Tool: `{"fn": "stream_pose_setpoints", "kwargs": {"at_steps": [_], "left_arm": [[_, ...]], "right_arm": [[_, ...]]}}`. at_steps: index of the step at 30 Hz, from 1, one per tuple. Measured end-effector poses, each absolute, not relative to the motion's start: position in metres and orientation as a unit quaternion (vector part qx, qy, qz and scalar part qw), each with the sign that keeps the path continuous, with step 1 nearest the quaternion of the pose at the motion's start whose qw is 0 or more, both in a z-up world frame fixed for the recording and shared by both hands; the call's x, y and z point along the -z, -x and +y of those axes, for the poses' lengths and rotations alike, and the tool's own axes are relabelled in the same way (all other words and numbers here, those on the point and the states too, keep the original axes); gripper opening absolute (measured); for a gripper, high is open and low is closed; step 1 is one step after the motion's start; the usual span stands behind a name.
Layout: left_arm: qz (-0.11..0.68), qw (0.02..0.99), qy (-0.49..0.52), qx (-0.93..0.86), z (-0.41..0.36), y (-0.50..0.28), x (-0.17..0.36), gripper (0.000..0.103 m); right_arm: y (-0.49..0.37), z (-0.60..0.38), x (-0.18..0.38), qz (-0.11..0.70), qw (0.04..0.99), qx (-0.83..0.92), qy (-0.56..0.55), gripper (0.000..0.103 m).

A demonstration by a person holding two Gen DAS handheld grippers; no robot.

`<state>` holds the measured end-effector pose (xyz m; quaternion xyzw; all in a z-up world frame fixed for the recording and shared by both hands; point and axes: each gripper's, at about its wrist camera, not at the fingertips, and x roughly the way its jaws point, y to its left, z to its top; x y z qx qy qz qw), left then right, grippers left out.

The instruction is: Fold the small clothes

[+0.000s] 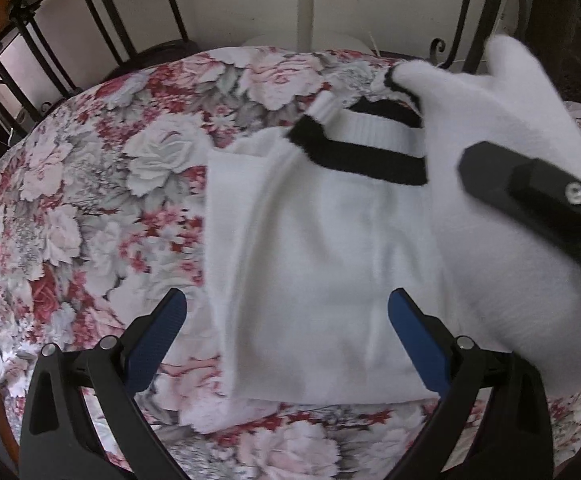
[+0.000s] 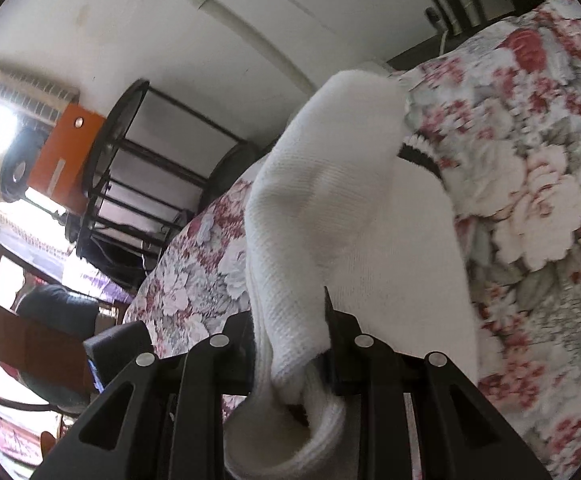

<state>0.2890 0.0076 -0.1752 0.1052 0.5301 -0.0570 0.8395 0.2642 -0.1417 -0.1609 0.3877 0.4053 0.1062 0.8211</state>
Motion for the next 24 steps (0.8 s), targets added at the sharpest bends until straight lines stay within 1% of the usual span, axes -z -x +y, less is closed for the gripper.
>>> {"fn": "stream_pose_setpoints", "kwargs": {"at_steps": [5,13,16,17,18,19,21,23,24], "left_arm": [[0.538,0.835,-0.105,0.041,0.032,-0.295,0.177,0.098],[0.579,0.809,-0.099,0.014,0.073,-0.300,0.191,0.098],[0.586,0.803,-0.110,0.011,0.081,-0.298,0.195,0.098],[0.589,0.799,-0.122,0.010,0.082,-0.297,0.199,0.098],[0.593,0.794,-0.133,0.004,0.083,-0.298,0.203,0.098],[0.597,0.789,-0.144,-0.006,0.087,-0.299,0.209,0.098],[0.604,0.784,-0.141,-0.021,0.099,-0.302,0.213,0.098],[0.602,0.788,-0.122,-0.050,0.119,-0.307,0.207,0.098],[0.597,0.793,-0.107,-0.063,0.130,-0.310,0.199,0.098]], "right_arm": [[-0.275,-0.113,0.167,0.415,0.821,-0.125,-0.371,0.026],[-0.282,-0.075,0.181,0.434,0.810,-0.154,-0.362,0.026],[-0.284,-0.065,0.193,0.454,0.802,-0.159,-0.353,0.026],[-0.286,-0.064,0.201,0.467,0.795,-0.160,-0.351,0.028],[-0.286,-0.064,0.208,0.476,0.787,-0.161,-0.359,0.035],[-0.286,-0.065,0.218,0.485,0.776,-0.159,-0.371,0.037],[-0.285,-0.066,0.231,0.498,0.757,-0.164,-0.390,0.038],[-0.286,-0.067,0.226,0.504,0.750,-0.173,-0.392,0.041],[-0.285,-0.069,0.221,0.500,0.749,-0.179,-0.396,0.047]]}}
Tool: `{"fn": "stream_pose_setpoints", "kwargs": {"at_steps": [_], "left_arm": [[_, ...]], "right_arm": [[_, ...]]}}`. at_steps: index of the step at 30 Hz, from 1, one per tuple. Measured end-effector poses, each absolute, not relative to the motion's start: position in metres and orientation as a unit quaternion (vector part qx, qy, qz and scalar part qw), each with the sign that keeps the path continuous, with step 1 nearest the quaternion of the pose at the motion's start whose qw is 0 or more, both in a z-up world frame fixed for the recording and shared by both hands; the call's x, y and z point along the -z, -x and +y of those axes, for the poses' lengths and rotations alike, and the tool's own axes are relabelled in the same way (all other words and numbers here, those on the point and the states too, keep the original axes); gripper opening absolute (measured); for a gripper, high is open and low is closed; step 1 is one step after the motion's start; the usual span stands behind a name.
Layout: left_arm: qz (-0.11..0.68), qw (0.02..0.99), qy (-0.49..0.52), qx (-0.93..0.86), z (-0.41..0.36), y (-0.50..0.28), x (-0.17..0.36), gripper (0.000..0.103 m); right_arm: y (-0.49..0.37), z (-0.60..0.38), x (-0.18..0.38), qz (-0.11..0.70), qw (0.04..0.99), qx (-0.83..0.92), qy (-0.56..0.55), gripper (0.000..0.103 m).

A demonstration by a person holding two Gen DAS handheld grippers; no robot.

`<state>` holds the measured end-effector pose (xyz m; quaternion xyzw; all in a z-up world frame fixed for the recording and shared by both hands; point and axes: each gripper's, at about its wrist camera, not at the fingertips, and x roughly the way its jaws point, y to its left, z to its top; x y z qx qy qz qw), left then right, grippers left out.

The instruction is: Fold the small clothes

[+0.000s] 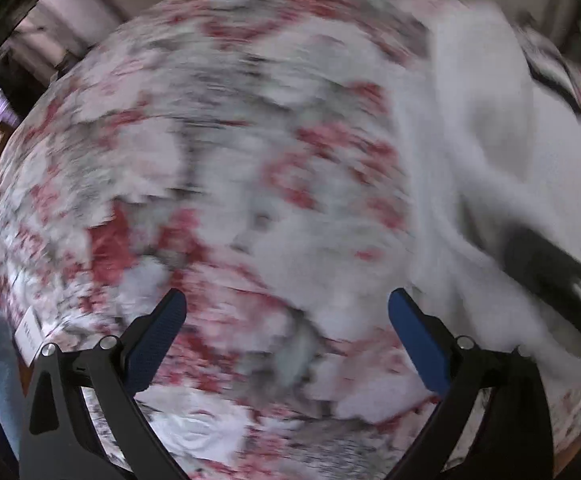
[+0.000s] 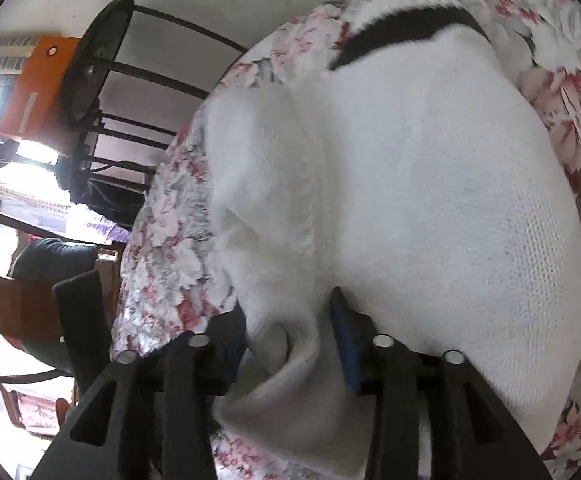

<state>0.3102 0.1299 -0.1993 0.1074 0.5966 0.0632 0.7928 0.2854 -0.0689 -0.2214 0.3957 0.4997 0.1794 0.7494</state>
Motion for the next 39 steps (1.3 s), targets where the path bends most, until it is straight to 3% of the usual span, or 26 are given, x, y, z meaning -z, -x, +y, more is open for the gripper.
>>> {"fn": "stream_pose_setpoints", "kwargs": {"at_steps": [4,9,15,17,19,21,24,26,28,30,33,39], "left_arm": [[0.559,0.823,-0.008,-0.099,0.178,-0.316,0.157,0.098],[0.533,0.837,0.122,-0.026,0.192,-0.309,0.130,0.098],[0.593,0.803,-0.048,0.040,0.100,-0.303,0.180,0.098],[0.590,0.792,-0.158,0.015,0.070,-0.296,0.208,0.099],[0.574,0.790,-0.215,-0.007,0.056,-0.291,0.226,0.099],[0.565,0.794,-0.225,-0.015,0.051,-0.290,0.229,0.099],[0.578,0.794,-0.188,-0.009,0.058,-0.295,0.223,0.099],[0.582,0.802,-0.133,-0.003,0.072,-0.300,0.210,0.099],[0.578,0.811,-0.091,-0.001,0.086,-0.303,0.197,0.099],[0.568,0.822,-0.049,0.013,0.096,-0.303,0.179,0.098],[0.580,0.812,-0.033,0.050,0.094,-0.301,0.178,0.098],[0.610,0.775,-0.158,0.039,0.061,-0.296,0.232,0.099]], "right_arm": [[-0.278,-0.077,0.196,0.477,0.759,-0.201,-0.395,0.048],[-0.253,-0.085,0.161,0.461,0.812,-0.189,-0.303,0.048],[-0.229,-0.075,0.211,0.548,0.800,-0.155,-0.190,0.044],[-0.230,-0.090,0.240,0.564,0.780,-0.152,-0.222,0.037],[-0.234,-0.103,0.253,0.569,0.762,-0.156,-0.266,0.024],[-0.238,-0.112,0.256,0.573,0.743,-0.161,-0.306,0.024],[-0.241,-0.117,0.245,0.579,0.731,-0.160,-0.324,0.028],[-0.242,-0.117,0.225,0.557,0.743,-0.165,-0.332,0.035],[-0.246,-0.123,0.193,0.510,0.783,-0.155,-0.320,0.057],[-0.257,-0.131,0.173,0.474,0.812,-0.142,-0.311,0.063],[-0.284,-0.146,0.163,0.445,0.821,-0.134,-0.332,0.063],[-0.352,-0.149,0.215,0.482,0.783,-0.139,-0.367,0.064]]}}
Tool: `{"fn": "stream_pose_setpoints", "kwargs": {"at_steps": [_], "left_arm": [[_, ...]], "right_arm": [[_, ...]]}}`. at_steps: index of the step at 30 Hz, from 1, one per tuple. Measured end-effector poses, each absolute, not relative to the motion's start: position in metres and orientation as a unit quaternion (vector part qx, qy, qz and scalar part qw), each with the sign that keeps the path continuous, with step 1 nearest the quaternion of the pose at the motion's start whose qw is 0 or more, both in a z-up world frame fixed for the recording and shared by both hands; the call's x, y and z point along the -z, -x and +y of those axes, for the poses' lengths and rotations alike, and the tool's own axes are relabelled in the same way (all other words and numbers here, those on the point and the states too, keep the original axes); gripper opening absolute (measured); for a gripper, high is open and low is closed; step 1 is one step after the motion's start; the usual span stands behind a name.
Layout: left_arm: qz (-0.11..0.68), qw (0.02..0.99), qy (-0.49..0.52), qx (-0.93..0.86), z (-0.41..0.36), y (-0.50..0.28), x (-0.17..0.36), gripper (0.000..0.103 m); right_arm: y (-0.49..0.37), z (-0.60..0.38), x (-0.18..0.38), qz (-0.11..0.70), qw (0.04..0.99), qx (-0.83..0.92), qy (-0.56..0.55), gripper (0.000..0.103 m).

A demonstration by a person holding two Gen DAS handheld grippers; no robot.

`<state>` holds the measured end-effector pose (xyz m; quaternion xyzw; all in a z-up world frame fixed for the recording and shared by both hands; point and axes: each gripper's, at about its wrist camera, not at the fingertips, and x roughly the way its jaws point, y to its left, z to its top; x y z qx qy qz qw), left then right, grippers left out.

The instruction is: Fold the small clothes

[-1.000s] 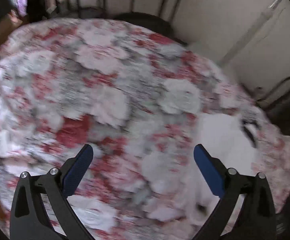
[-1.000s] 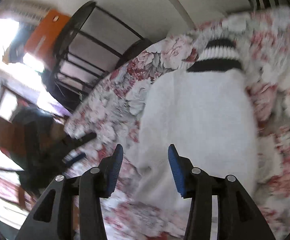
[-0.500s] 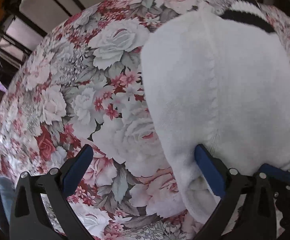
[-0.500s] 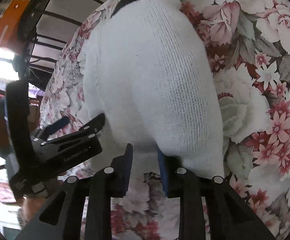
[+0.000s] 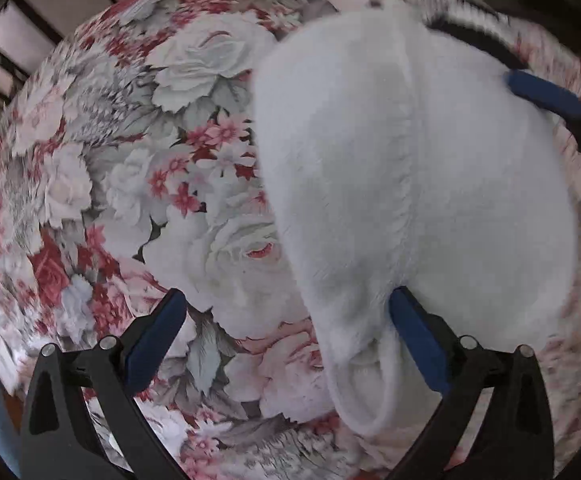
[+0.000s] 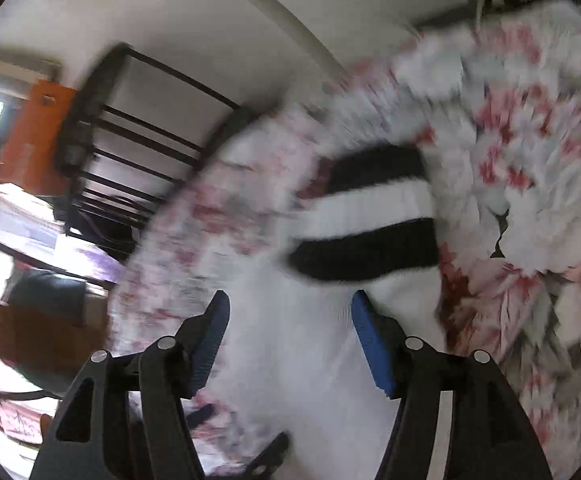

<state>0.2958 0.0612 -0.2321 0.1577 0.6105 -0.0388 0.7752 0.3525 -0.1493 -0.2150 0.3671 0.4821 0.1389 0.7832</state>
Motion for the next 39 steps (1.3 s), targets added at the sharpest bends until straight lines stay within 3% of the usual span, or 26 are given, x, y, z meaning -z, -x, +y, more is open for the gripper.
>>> {"fn": "stream_pose_setpoints", "kwargs": {"at_steps": [5,9,16,21,24,29,39], "left_arm": [[0.607,0.777,-0.163,0.043,0.054,-0.302,0.233,0.099],[0.611,0.783,-0.099,0.054,0.065,-0.318,0.223,0.099],[0.598,0.798,-0.006,0.077,0.083,-0.334,0.202,0.098],[0.612,0.785,-0.091,0.028,0.065,-0.329,0.225,0.099],[0.618,0.781,-0.081,0.026,0.062,-0.330,0.236,0.099],[0.617,0.784,-0.060,0.033,0.065,-0.334,0.229,0.099],[0.626,0.755,0.109,0.160,0.099,-0.342,0.213,0.098]], "right_arm": [[-0.351,-0.150,0.232,0.470,0.793,-0.148,-0.357,0.061],[-0.347,-0.148,0.212,0.472,0.792,-0.132,-0.365,0.071],[-0.310,-0.160,0.168,0.437,0.792,-0.141,-0.402,0.074],[-0.274,-0.160,0.191,0.468,0.764,-0.134,-0.424,0.084],[-0.261,-0.157,0.231,0.479,0.760,-0.137,-0.418,0.085],[-0.263,-0.156,0.210,0.494,0.758,-0.130,-0.405,0.085],[-0.249,-0.202,0.202,0.458,0.767,-0.118,-0.434,0.085]]}}
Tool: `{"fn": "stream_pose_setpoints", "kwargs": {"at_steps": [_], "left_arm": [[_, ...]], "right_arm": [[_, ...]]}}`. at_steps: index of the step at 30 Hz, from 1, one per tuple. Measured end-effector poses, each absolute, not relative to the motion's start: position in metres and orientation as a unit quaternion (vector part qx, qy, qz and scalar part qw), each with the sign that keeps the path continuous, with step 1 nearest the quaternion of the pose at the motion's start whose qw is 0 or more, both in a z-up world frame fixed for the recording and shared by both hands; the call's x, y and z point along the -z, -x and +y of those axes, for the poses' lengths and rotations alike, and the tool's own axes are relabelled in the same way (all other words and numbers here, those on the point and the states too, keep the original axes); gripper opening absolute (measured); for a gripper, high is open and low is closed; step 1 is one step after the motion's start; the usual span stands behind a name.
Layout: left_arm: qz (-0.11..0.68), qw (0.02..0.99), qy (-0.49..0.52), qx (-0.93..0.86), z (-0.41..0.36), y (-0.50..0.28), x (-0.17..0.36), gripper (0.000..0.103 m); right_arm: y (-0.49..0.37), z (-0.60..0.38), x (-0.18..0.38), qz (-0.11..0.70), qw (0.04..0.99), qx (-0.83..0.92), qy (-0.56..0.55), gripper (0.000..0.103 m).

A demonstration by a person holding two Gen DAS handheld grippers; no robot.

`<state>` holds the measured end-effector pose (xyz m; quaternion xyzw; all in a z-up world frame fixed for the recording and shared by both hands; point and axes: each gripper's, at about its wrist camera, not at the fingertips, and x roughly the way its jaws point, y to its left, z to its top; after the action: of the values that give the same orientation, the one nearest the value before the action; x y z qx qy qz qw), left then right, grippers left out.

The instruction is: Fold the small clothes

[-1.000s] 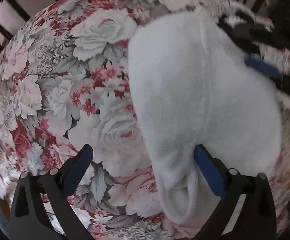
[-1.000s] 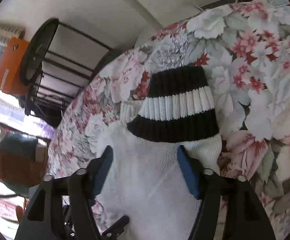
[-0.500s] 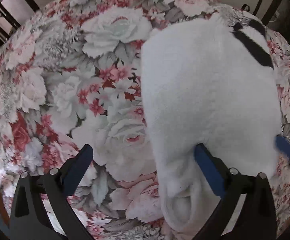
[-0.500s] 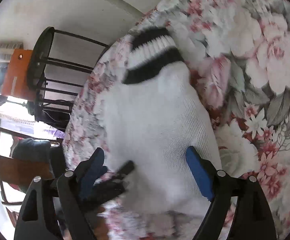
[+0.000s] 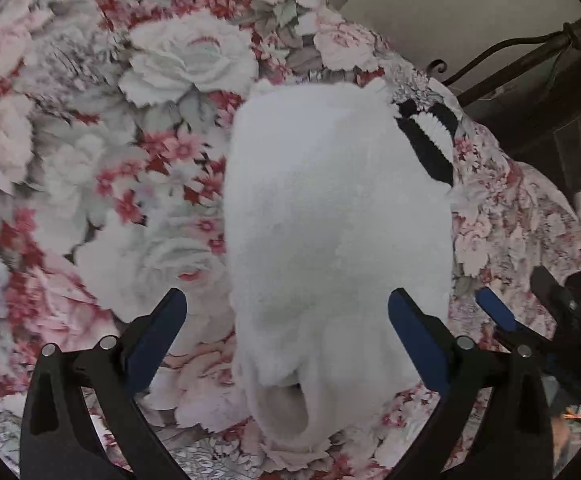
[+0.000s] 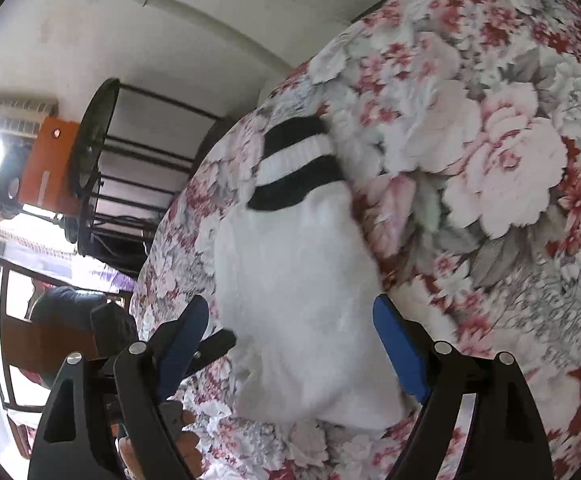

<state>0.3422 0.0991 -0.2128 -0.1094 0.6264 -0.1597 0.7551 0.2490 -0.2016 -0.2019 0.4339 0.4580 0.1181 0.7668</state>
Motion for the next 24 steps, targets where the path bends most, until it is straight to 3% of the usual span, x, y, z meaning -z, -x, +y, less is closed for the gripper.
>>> {"fn": "stream_pose_setpoints", "kwargs": {"at_steps": [11,24], "left_arm": [[0.644,0.738,0.097,0.174,0.081,-0.334,0.258,0.098],[0.639,0.740,0.102,0.187,0.055,-0.335,0.270,0.099]], "right_arm": [[-0.269,-0.191,0.231,0.466,0.757,-0.166,-0.426,0.085],[-0.288,-0.185,0.271,0.445,0.742,-0.202,-0.459,0.086]]}}
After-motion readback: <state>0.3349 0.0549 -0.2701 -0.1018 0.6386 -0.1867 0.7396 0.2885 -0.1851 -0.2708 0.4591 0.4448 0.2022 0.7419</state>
